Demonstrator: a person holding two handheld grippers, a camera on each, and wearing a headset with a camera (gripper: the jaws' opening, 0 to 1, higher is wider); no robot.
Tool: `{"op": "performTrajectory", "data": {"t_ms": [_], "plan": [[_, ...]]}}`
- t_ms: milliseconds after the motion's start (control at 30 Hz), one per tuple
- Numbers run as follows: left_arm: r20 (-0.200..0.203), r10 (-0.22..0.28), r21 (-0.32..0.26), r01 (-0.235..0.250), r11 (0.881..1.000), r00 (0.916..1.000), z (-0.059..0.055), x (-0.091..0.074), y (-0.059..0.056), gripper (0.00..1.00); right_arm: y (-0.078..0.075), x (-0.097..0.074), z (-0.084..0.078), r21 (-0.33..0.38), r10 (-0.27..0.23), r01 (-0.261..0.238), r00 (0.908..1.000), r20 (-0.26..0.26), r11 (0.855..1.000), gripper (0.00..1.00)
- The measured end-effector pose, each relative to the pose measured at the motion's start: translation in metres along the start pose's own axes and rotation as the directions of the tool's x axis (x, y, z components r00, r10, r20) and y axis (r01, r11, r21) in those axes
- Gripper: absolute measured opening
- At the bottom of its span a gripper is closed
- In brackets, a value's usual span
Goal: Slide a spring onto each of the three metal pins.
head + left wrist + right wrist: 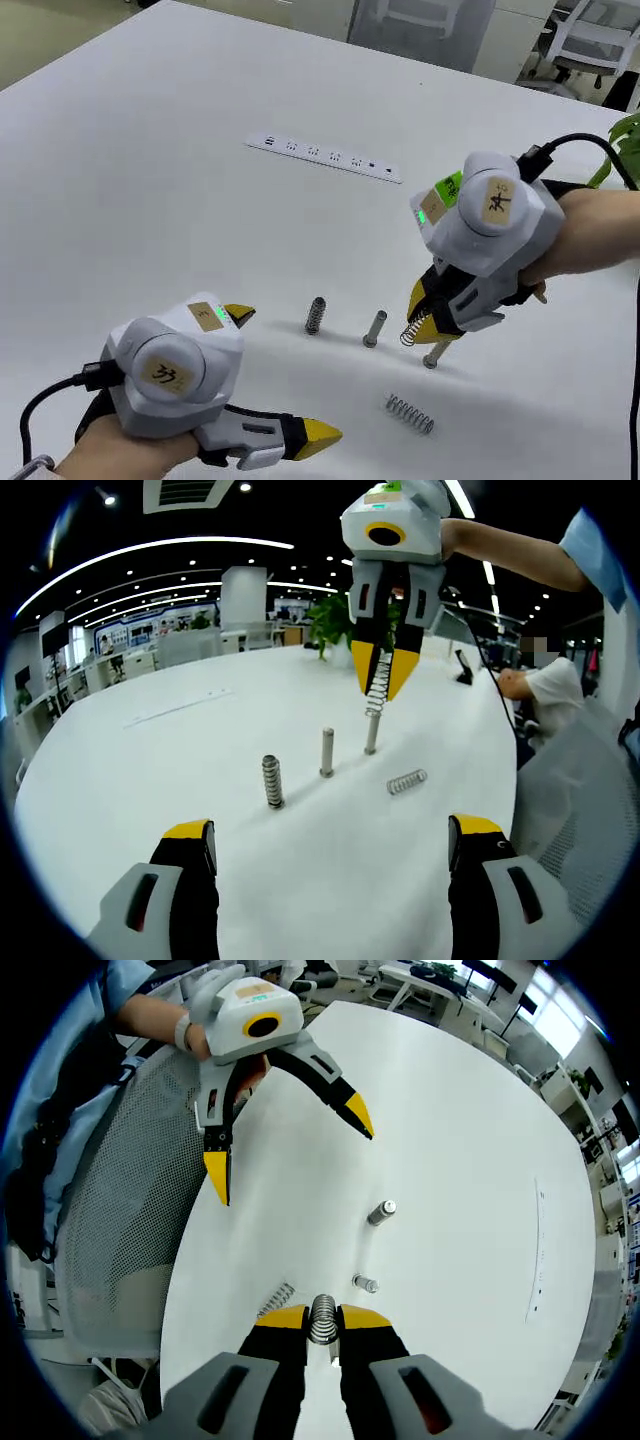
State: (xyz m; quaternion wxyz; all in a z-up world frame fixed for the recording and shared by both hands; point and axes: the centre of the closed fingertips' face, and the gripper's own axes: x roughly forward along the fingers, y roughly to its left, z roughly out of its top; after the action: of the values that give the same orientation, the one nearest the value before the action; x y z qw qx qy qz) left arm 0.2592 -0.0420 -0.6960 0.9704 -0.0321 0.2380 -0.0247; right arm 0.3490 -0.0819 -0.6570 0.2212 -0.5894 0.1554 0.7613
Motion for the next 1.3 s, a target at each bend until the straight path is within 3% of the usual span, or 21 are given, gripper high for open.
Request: {"op": "performTrajectory", "data": {"t_ms": [500, 1300], "plan": [[0.000, 0.013, -0.033, -0.013, 0.999, 0.9999, -0.003, -0.003, 0.005, 0.98, -0.031, 0.006, 0.005, -0.061, -0.039, 0.036, 0.9978, -0.053, 0.997, 0.12], [-0.004, -0.004, -0.041, 0.004, 0.999, 1.0000, -0.004, -0.001, 0.002, 0.96, -0.035, 0.025, 0.002, -0.079, -0.017, 0.010, 0.9958, -0.090, 0.997, 0.13]]}}
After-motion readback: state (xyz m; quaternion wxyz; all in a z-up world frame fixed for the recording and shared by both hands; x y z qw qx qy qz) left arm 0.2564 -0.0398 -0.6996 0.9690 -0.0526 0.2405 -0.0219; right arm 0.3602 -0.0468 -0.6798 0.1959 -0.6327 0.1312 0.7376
